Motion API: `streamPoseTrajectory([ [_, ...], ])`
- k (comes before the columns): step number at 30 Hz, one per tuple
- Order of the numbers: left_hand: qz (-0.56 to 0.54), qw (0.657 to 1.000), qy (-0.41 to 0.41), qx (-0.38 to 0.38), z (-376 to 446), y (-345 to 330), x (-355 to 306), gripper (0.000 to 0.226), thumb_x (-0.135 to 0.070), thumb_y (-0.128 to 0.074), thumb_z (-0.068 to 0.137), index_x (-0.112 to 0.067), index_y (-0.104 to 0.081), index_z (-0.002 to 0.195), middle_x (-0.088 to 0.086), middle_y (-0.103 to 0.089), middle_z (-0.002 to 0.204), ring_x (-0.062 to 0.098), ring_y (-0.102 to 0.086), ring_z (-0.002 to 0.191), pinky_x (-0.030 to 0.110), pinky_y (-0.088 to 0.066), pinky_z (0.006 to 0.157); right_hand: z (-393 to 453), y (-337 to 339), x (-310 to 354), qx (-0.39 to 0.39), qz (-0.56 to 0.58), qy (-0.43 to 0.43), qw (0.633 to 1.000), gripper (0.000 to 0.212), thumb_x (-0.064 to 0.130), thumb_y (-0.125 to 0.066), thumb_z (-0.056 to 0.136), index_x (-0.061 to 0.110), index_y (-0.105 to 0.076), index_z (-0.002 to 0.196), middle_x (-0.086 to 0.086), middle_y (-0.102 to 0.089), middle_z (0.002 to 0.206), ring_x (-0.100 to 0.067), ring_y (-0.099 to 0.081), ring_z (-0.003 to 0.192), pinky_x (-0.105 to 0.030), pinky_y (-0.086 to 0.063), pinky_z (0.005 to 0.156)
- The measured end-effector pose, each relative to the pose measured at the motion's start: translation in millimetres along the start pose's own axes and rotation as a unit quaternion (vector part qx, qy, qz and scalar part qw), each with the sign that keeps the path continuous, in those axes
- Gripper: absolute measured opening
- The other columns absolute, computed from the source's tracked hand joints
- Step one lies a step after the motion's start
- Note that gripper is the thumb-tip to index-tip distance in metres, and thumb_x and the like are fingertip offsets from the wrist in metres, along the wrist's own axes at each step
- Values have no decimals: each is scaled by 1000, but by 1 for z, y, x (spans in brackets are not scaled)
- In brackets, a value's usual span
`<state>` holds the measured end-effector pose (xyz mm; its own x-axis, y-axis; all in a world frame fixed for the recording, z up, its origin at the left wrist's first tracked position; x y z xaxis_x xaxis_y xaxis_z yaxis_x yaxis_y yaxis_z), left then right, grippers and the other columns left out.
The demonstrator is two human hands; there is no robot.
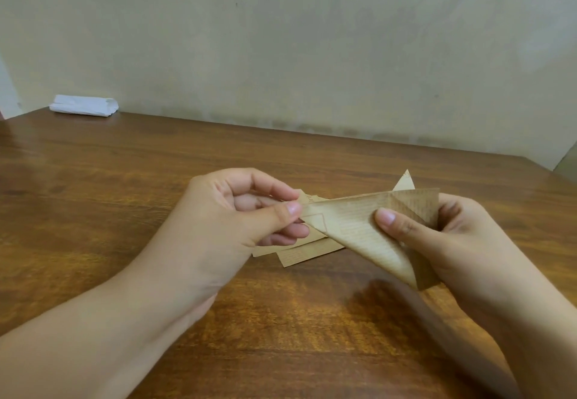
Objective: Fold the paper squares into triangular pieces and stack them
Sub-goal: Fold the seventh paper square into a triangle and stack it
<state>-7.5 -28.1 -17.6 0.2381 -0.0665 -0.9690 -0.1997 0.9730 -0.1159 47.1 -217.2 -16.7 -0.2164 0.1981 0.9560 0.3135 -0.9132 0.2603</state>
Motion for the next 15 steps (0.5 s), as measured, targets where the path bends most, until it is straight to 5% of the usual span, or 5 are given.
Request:
streamPoseTrajectory([
  [9,104,990,-50,76,-2,-9,3,24,0,-69,73,-20,-75,84,6,-73,76,16,-70,69,20,-56,67,-1,-3,-2,33,2,-16,999,30,40,-71,57,17,-75,76,-2,-71,68,-11,-62,57,-22,-45,51],
  [15,105,991,-51,67,-2,-10,3,31,8,-67,74,-21,-75,79,8,-73,71,15,-69,60,19,-56,61,0,-2,-5,36,13,-27,999,35,38,-71,58,11,-74,79,-3,-71,69,-11,-63,59,-22,-45,51],
])
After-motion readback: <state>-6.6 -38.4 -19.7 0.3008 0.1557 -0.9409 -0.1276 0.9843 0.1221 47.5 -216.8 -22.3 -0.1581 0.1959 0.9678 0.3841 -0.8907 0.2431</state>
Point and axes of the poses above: each hand's wrist, its own z-axis towards the middle knuckle, its own y-axis out of the back of the hand, x = y × z, the point moved 5 cm from there along z, towards the middle knuckle
